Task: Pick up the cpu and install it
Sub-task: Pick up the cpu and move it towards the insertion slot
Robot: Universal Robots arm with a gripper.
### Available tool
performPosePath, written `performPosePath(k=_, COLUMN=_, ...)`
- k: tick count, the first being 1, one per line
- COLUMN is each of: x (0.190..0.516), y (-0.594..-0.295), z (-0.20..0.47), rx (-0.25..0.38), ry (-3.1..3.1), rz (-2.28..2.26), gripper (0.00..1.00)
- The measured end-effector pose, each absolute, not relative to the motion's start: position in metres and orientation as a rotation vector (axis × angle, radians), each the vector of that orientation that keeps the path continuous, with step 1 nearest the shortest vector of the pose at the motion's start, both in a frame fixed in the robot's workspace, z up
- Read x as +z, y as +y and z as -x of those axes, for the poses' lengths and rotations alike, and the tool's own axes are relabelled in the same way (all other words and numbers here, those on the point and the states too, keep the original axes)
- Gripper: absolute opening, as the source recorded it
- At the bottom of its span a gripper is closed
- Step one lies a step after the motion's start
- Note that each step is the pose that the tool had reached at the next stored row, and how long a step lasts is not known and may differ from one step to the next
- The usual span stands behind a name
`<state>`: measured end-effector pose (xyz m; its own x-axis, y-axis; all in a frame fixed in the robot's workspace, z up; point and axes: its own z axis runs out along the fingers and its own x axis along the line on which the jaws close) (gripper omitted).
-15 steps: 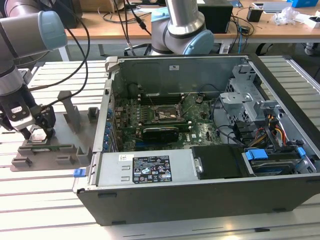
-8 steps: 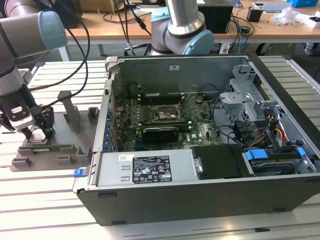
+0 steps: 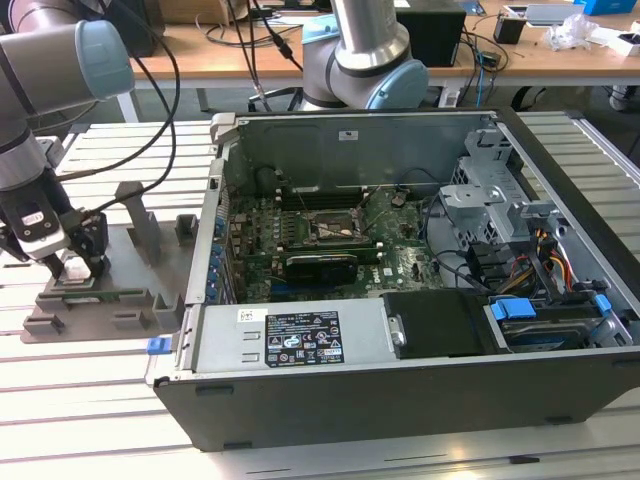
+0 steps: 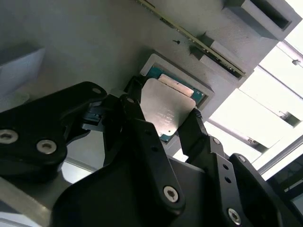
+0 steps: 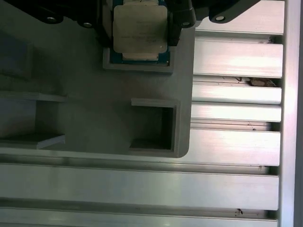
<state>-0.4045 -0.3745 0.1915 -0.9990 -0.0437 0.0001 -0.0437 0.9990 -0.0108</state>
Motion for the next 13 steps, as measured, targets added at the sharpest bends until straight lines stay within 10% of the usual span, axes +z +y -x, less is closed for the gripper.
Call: performPosePath(k=13, x=0.248, y=-0.375, z=0.405, rx=-0.017, ry=3.141, rz=0.069, gripper=0.55)
